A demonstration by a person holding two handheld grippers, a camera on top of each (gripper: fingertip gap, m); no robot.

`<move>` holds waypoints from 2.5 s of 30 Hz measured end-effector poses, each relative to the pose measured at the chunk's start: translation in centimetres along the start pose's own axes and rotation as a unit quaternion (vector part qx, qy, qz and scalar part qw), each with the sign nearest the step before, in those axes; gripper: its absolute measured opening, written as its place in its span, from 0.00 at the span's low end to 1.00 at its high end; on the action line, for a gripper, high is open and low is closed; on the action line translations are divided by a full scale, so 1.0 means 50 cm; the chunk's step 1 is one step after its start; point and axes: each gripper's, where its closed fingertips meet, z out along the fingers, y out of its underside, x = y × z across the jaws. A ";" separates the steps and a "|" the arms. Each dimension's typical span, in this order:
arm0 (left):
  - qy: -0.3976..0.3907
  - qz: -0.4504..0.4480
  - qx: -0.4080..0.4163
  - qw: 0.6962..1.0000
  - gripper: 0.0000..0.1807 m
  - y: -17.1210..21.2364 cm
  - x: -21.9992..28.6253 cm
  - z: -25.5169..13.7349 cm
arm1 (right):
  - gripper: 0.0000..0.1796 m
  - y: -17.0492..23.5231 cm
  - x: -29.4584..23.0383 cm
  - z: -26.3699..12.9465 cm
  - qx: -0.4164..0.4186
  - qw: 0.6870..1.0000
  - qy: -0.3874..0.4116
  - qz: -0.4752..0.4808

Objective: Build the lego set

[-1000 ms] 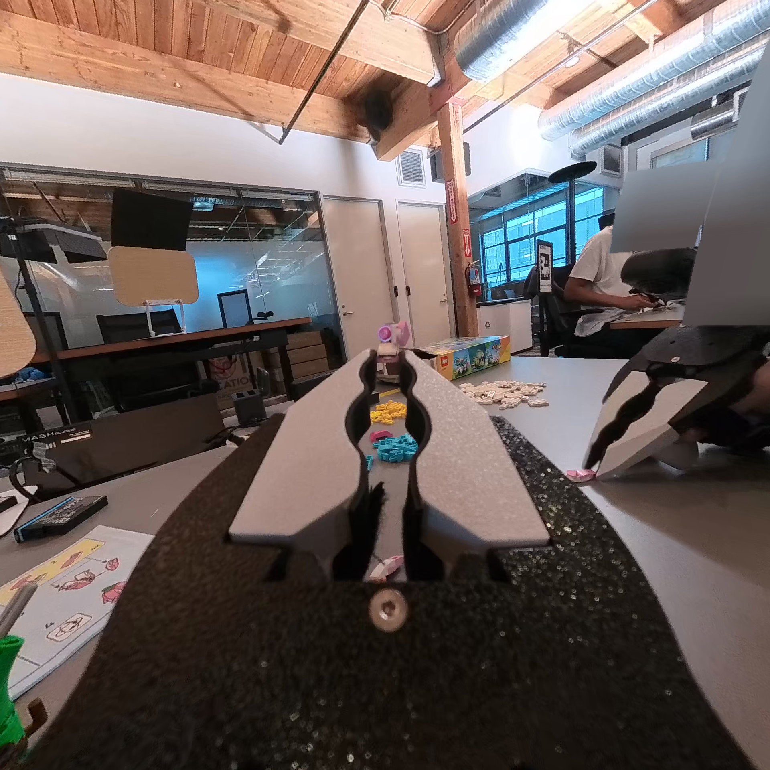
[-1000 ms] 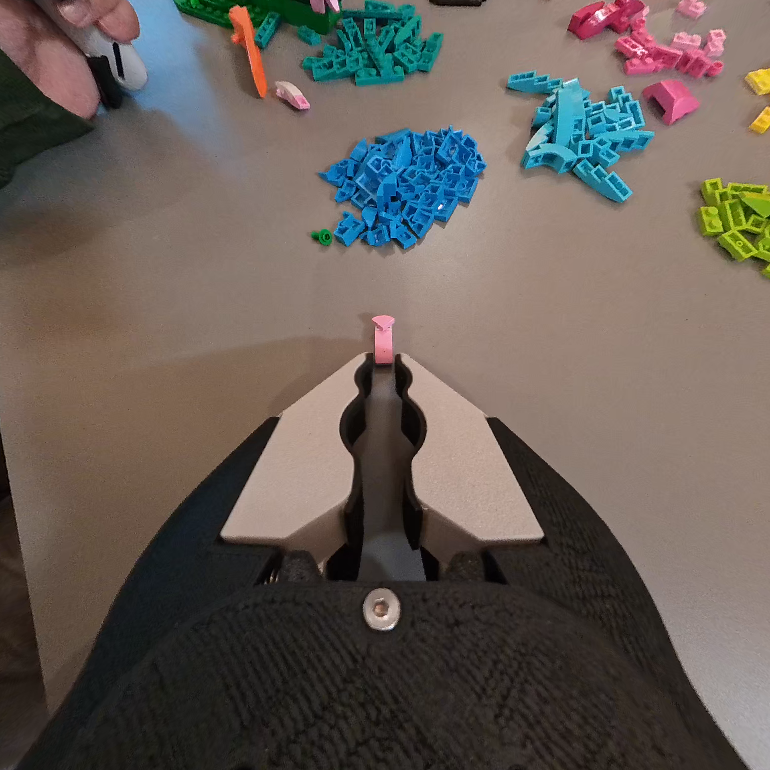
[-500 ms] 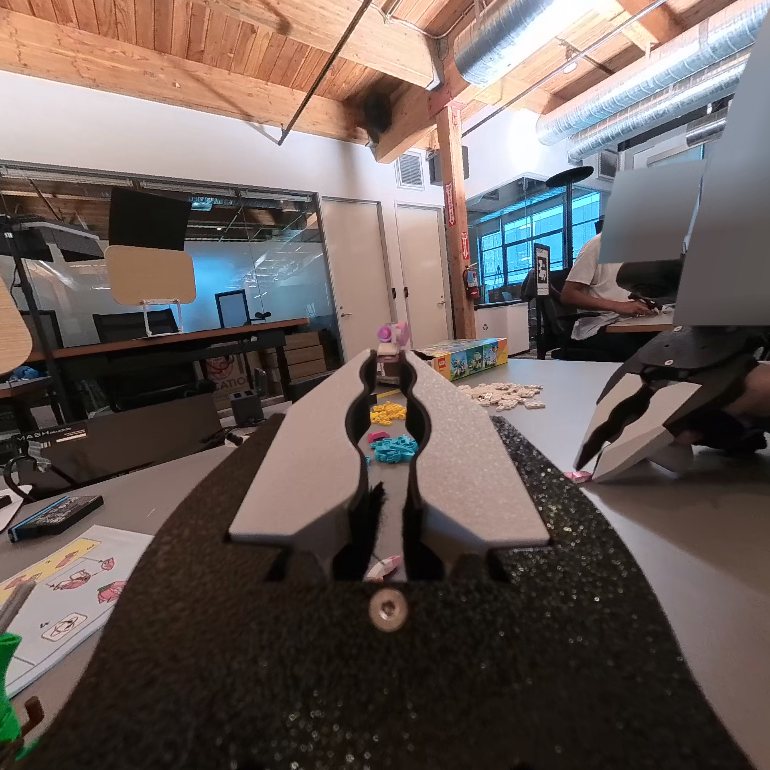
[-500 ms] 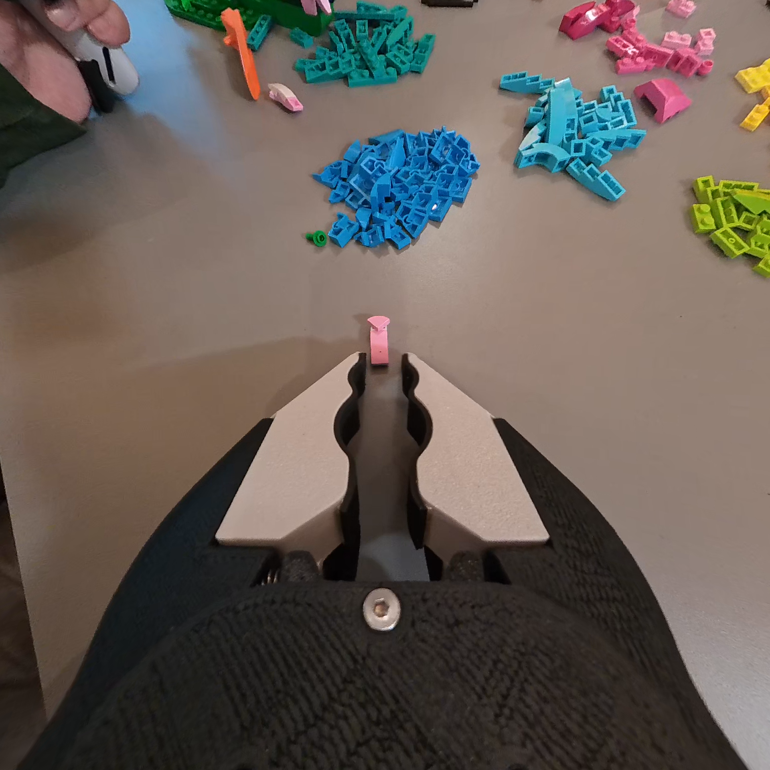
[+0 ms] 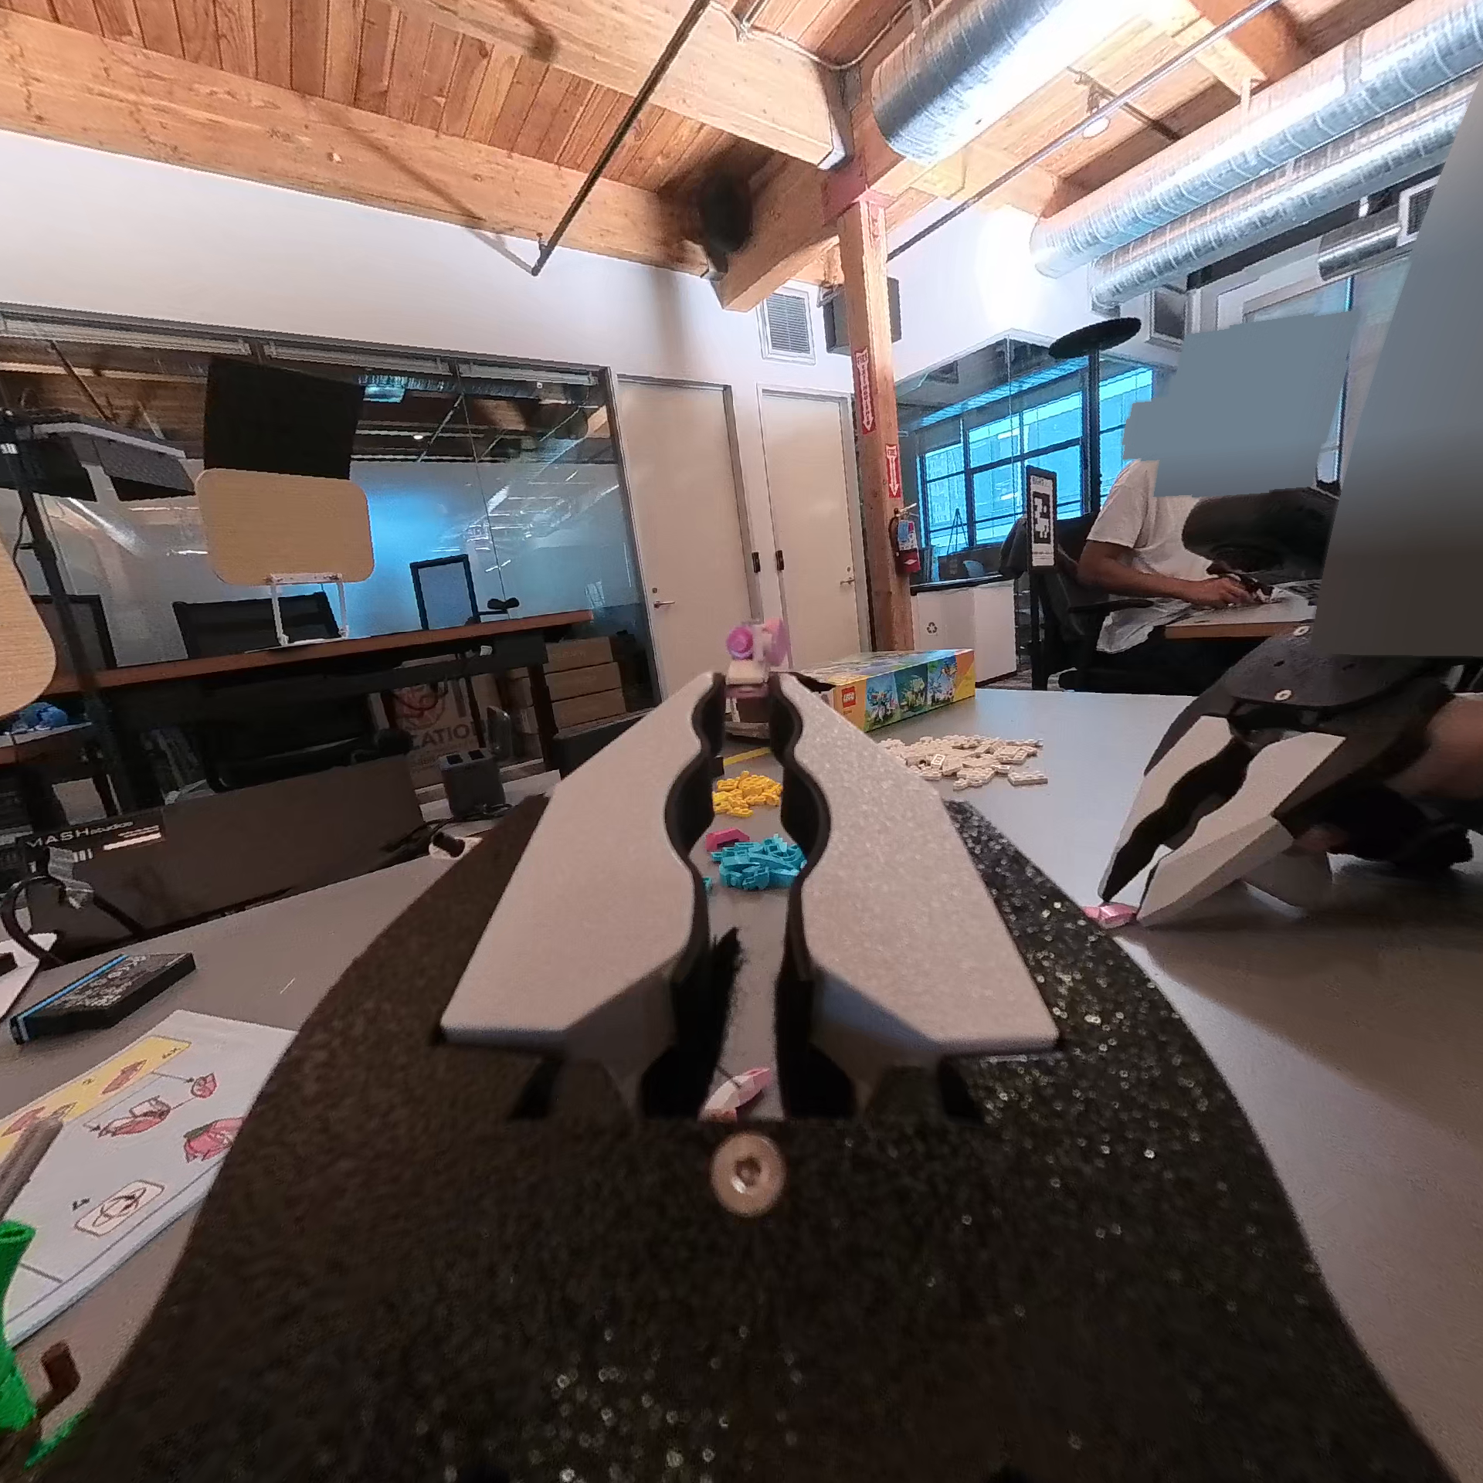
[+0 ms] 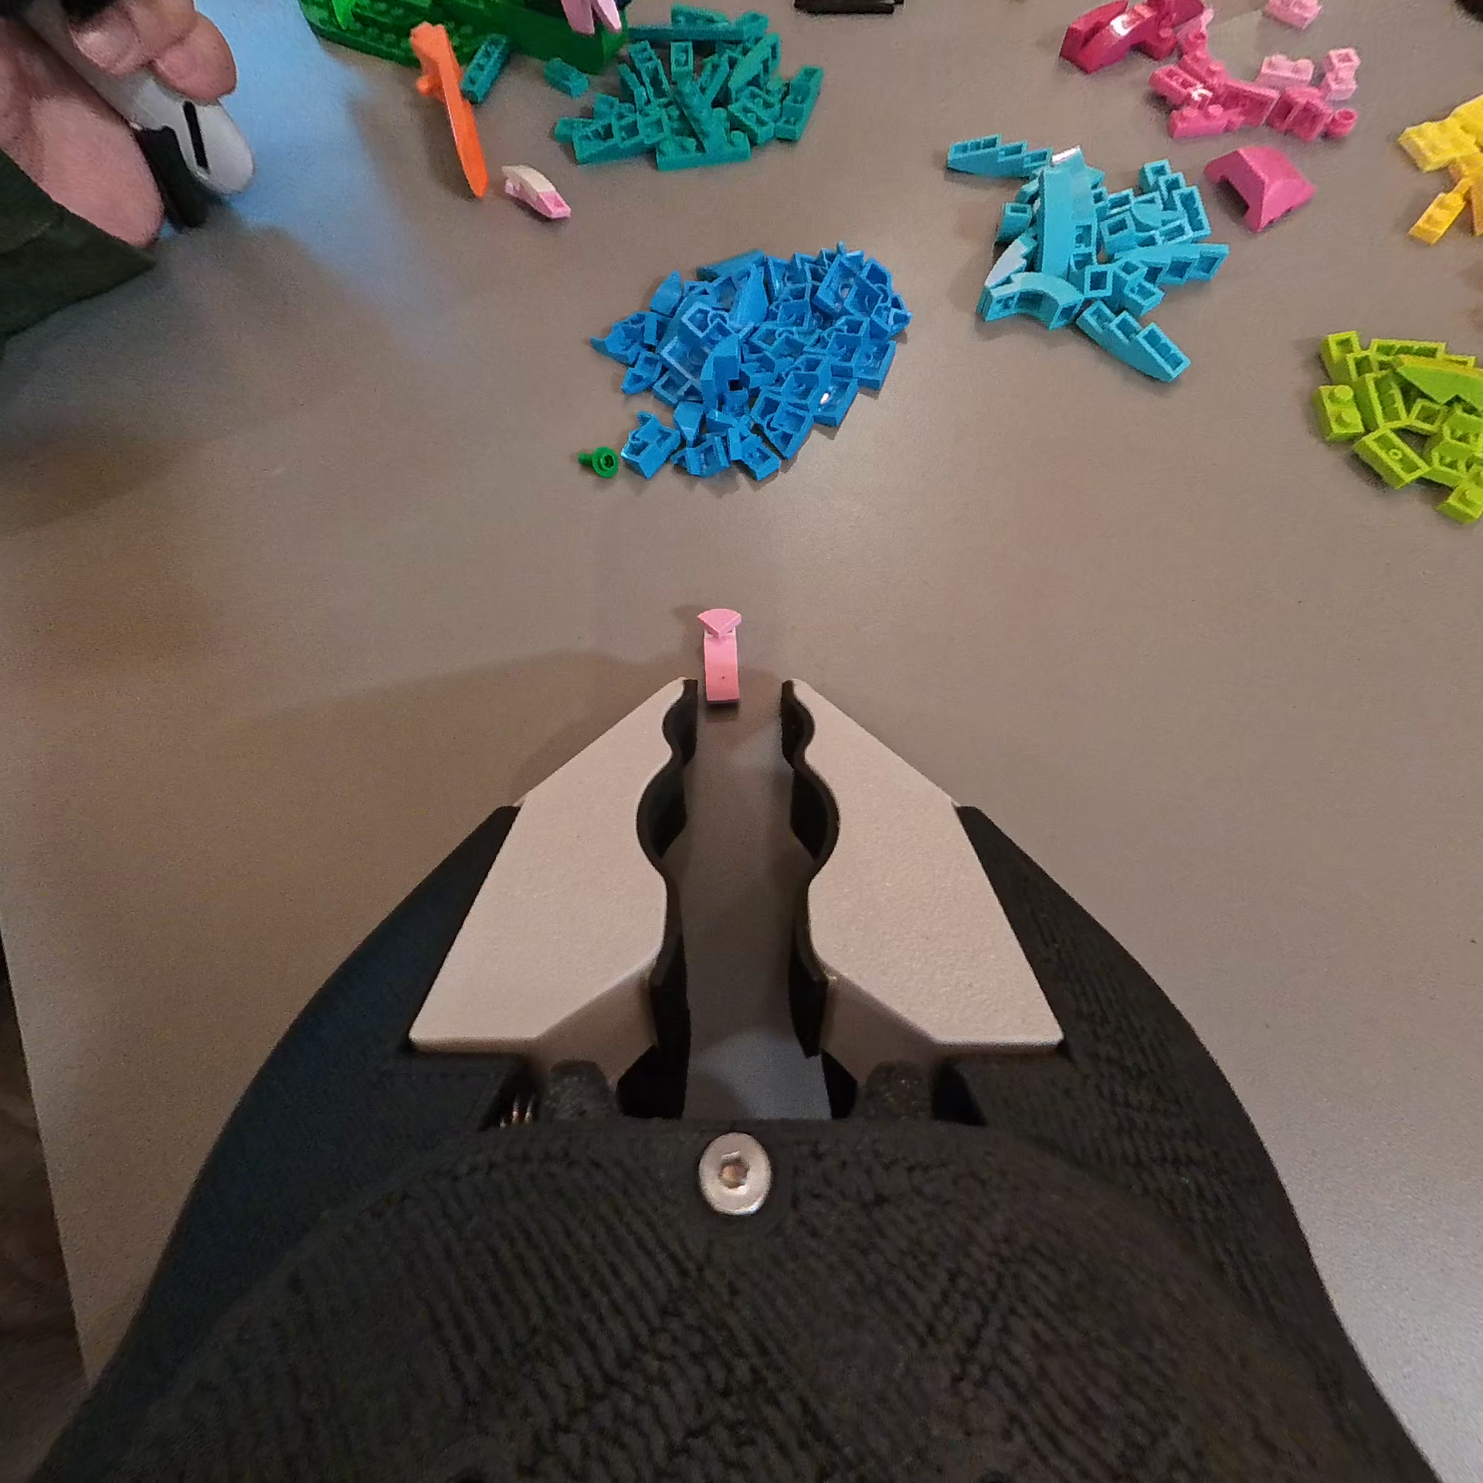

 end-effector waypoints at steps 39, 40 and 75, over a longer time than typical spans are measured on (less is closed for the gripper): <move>-0.004 -0.004 0.006 1.000 0.04 -0.005 -0.004 -0.002 | 0.11 0.000 0.001 0.001 -0.001 1.000 0.005 -0.005; -0.004 -0.004 0.006 1.000 0.04 -0.005 -0.004 -0.002 | 0.11 0.000 0.001 0.000 -0.001 1.000 0.005 -0.005; 0.002 -0.010 0.006 1.000 0.04 -0.004 -0.002 -0.002 | 0.09 -0.009 -0.011 0.011 0.000 0.997 0.031 -0.064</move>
